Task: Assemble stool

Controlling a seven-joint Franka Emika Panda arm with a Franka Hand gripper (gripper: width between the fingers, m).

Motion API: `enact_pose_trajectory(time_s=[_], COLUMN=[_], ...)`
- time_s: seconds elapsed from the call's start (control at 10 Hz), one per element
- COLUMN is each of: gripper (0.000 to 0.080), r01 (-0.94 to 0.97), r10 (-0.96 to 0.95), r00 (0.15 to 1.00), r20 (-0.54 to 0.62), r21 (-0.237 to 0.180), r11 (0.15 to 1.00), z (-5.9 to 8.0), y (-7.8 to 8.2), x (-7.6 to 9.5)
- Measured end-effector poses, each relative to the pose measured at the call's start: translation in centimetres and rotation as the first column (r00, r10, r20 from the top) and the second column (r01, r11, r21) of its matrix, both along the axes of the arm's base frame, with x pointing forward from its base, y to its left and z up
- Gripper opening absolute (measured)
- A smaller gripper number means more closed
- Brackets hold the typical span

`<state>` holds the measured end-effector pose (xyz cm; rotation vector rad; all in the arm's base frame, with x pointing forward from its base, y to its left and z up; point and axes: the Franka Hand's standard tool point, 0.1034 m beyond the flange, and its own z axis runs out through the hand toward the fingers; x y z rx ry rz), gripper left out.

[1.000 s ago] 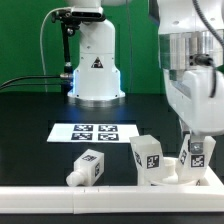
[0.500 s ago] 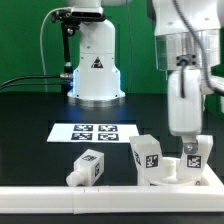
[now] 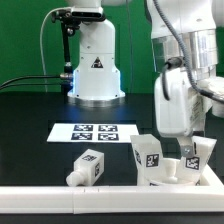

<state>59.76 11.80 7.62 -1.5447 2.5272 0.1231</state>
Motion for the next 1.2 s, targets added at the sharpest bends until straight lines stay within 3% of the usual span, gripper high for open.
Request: enact_pose_trajectory(time_s=[0.1,0.2,0.3,0.7,0.8,1.0,1.2], gripper=[0.0620,0.0640,0.0640,0.0648,0.0648,0.0648,0.0648], r01=[-0.093,-0.244,-0.367,-0.587,-0.732,-0.912,-0.955], r10=[0.093,0.245,0.368,0.592,0.737,0.927,0.973], r00=[0.996,0.969,0.927,0.803,0.676,0.374,0.230], r20=[0.008,0.039,0.068,0.065,0.023,0.034,0.012], r21=[-0.002,-0.018,-0.039,-0.087,-0.101,-0.171,-0.192], r11=[0.996,0.970,0.930,0.805,0.674,0.374,0.228], z=[0.3,0.9,1.5,1.0,1.4,2.0,2.1], y=[0.1,0.2,0.1,0.1,0.7,0.9,1.5], x=[0.0,0.2,0.5,0.2,0.1,0.6,0.5])
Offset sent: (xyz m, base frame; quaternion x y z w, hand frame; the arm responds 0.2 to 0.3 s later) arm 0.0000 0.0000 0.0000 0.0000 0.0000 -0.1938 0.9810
